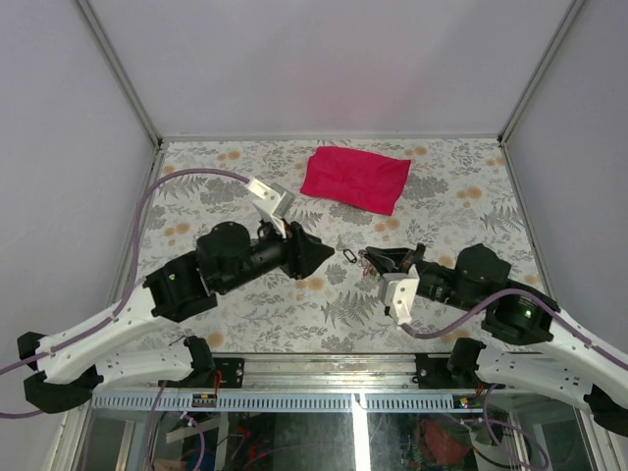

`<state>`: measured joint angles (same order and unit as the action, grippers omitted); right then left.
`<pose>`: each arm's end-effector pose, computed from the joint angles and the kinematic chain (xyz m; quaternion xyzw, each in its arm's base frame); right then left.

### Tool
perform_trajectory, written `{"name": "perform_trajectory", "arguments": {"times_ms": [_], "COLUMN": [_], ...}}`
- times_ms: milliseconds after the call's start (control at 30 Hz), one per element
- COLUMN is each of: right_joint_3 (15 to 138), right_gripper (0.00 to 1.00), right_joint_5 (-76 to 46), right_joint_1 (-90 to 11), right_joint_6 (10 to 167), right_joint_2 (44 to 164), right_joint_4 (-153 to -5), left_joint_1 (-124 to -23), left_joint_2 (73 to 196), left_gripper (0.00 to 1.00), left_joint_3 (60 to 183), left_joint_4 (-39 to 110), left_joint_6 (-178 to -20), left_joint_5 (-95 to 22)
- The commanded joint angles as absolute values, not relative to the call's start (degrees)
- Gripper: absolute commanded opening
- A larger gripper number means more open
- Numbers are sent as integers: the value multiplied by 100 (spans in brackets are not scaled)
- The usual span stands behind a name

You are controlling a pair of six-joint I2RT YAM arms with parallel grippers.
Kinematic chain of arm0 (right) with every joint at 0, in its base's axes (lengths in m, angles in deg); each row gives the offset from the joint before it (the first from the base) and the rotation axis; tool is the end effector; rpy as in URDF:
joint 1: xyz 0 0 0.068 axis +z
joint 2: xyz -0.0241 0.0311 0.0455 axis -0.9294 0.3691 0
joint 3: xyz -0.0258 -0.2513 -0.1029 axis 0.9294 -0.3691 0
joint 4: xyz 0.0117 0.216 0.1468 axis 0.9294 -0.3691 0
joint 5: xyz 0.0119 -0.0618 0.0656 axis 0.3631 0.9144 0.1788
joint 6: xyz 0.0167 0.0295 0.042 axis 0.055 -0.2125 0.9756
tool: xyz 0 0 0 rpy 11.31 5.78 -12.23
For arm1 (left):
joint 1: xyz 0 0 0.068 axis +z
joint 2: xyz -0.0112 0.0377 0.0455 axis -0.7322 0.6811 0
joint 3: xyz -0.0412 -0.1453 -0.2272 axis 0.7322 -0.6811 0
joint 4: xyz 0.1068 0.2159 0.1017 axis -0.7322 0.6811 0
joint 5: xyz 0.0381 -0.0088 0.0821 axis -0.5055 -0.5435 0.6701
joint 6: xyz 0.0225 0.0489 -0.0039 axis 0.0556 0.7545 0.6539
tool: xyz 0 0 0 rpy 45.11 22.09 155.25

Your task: Put the keys on the keyring

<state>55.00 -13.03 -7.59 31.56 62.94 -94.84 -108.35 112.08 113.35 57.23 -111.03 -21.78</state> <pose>0.0705 0.1331 0.3954 -0.6136 0.3808 0.0982 0.6847 0.0981 -0.1706 0.4150 0.2111 0.7245 -0.4085 0.5135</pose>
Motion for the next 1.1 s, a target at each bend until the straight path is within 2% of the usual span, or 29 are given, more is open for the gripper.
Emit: {"name": "perform_trajectory", "arguments": {"times_ms": [0,300,500,633,833,1067], "right_joint_3": [5631,5866,5765,5721,5753,5692], "right_gripper": [0,0,0,0,0,0], "right_joint_5": [-772,155,296,223,0,-246], "right_joint_1": [-752,-757,-750,-752,-749,-751], "right_joint_6": [3504,4697,5009,5075,5116,5165], "right_joint_2": [5742,5507,5507,5518,5480,5528], "right_joint_4": [-9814,-10820,-10928,-10949,-10938,-10882], "left_joint_1": [-10795,-10755,-10251,-9955,-9043,-8707], "left_joint_2": [11619,13168,14447,15304,16307,17247], "left_gripper": [42,50,48,46,46,45], "left_joint_3": [11122,10982,11449,12015,12804,13766], "left_joint_4": [5967,5734,5458,5513,5798,6507], "left_joint_6": [-11329,-11463,-11392,-10663,-9729,-8311], "left_joint_5": [-1992,-1627,-1700,-1926,-3683,-4910]}}
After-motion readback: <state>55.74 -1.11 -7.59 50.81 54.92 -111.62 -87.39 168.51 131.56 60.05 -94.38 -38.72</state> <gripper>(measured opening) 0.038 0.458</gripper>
